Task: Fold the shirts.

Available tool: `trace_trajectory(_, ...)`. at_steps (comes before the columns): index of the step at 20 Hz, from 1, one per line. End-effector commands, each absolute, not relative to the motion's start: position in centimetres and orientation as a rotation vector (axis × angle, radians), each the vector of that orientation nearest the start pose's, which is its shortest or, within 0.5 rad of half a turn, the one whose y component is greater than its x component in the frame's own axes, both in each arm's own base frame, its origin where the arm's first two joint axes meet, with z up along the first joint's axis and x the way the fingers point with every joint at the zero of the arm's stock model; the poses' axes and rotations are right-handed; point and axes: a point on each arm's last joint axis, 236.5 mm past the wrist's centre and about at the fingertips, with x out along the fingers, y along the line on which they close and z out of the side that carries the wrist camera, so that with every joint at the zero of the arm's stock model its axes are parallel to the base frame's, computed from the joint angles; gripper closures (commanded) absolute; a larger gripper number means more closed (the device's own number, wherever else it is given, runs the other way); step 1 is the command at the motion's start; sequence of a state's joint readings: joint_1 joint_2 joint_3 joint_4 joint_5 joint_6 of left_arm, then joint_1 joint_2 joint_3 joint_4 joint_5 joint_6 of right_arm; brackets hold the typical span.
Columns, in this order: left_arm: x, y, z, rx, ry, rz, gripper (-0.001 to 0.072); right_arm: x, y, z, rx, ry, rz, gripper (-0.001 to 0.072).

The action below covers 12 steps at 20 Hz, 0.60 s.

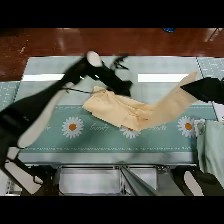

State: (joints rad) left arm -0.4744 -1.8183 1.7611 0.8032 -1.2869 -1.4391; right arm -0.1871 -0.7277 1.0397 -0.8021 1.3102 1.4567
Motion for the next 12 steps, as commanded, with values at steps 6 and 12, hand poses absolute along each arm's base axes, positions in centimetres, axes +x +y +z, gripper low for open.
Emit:
trace_trajectory(6,39.3,-13.5,21.6,-0.107,0.942,-0.510,0.0685,38.1,27.9,16.4,0.543,0.874,0.741,0.0690)
trace_trajectory(12,29.0,-12.6,22.5,-0.128,0.834,-0.487,0.0684,42.2,38.4,6.8,0.525,1.049,0.803,0.0690)
